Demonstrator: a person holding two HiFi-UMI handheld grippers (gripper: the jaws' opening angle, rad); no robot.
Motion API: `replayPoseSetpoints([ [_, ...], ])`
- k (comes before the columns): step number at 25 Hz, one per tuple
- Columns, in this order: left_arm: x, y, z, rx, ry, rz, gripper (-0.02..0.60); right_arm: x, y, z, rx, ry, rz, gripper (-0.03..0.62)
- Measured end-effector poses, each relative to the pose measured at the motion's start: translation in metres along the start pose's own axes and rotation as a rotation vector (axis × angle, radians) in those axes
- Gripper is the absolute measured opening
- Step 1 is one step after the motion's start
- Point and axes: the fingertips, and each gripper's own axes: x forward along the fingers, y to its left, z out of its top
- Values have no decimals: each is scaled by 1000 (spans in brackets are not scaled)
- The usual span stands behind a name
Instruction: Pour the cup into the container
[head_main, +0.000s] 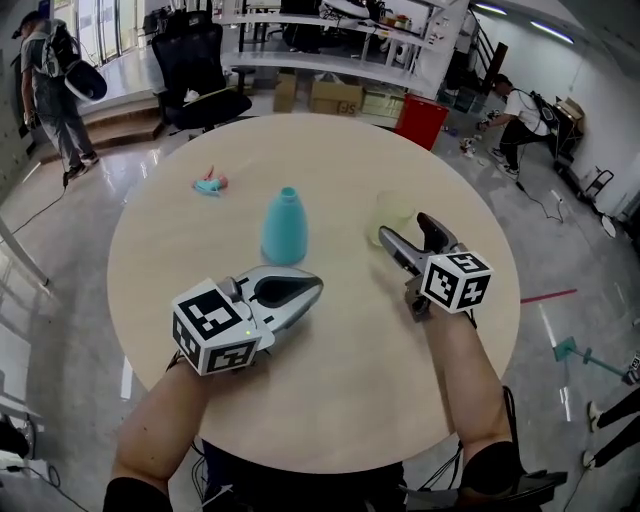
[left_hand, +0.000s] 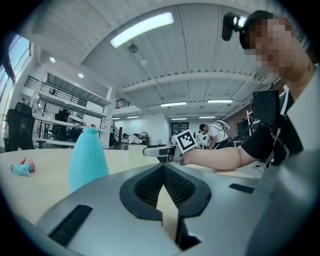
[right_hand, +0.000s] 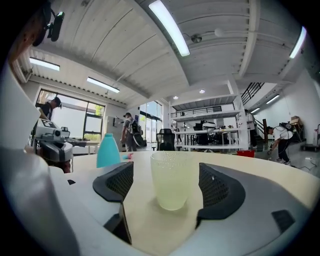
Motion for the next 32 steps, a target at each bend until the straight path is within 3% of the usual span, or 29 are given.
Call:
replayPoseSetpoints([
  [10,1,27,-7,-23,57,-5,-6,56,-7,-10,60,104,-10,385],
  [25,2,23,-7,-22,63,-30,-6,71,-17,-21,93,200,-38,370],
  [32,-3,19,-10,-18,72,-71,-6,75,2,-13,82,185,22,362],
])
